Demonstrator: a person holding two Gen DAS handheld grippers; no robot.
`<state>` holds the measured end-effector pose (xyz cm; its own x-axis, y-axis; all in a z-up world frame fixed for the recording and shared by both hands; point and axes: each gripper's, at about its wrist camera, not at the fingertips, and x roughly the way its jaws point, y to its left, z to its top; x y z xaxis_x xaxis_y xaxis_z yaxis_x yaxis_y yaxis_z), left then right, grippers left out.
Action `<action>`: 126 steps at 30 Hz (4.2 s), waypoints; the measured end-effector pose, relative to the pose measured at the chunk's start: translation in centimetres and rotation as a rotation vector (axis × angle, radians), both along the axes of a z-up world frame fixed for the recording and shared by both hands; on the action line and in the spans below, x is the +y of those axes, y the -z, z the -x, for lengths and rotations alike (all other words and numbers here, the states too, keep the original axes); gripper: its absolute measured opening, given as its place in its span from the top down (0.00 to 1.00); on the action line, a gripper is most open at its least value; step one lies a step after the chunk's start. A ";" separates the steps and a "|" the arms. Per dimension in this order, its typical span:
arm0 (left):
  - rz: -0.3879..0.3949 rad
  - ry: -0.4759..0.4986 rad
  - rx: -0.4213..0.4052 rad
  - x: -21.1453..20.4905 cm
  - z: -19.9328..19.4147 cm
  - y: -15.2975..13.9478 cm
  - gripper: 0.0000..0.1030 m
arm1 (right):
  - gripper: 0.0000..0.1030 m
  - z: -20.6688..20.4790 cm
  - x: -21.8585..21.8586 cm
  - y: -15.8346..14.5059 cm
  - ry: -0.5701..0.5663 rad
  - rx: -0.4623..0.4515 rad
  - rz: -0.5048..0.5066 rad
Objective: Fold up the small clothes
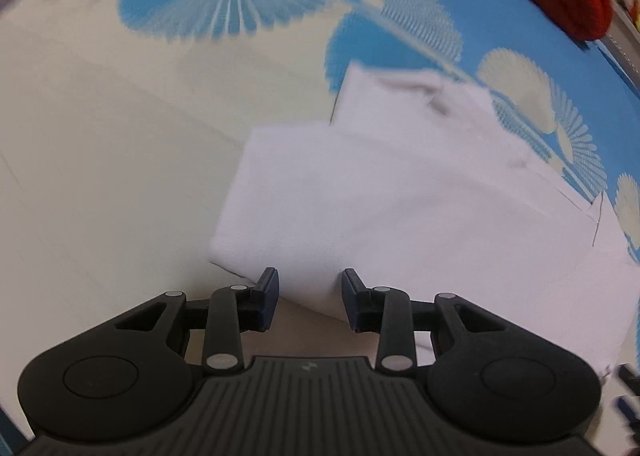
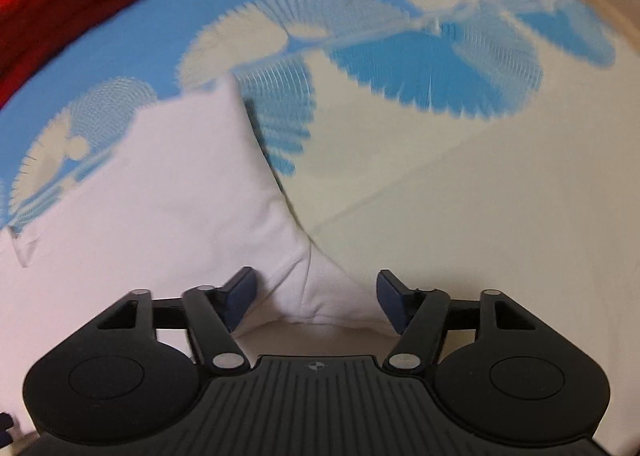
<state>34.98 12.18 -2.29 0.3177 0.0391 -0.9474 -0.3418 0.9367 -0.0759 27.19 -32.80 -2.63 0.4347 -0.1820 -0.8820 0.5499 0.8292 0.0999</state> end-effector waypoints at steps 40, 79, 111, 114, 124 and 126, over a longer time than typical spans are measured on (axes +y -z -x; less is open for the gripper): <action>-0.005 0.250 -0.256 -0.6 30.1 -3.2 0.86 | 0.64 25.7 -1.7 -4.5 -0.280 -0.147 -0.111; 0.005 0.126 -0.122 1.6 28.3 0.2 0.95 | 0.95 24.9 -2.2 0.1 -0.233 0.030 -0.105; -0.062 0.210 0.000 0.7 26.9 2.7 0.88 | 0.90 23.9 -0.1 3.1 -0.356 0.172 -0.082; -0.072 0.225 0.001 0.6 27.1 2.8 0.88 | 0.90 23.8 0.0 3.2 -0.365 0.174 -0.079; -0.073 0.229 -0.009 0.6 27.0 2.6 0.95 | 0.94 24.0 -0.3 3.0 -0.354 0.149 -0.083; -0.072 0.228 -0.011 0.6 27.1 2.5 0.95 | 0.94 24.2 -0.3 2.8 -0.354 0.144 -0.082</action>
<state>7.92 12.77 -4.80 0.3367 0.0328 -0.9410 -0.1208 0.9926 -0.0086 3.00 -33.13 -5.45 0.3287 0.0306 -0.9440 0.2448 0.9626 0.1164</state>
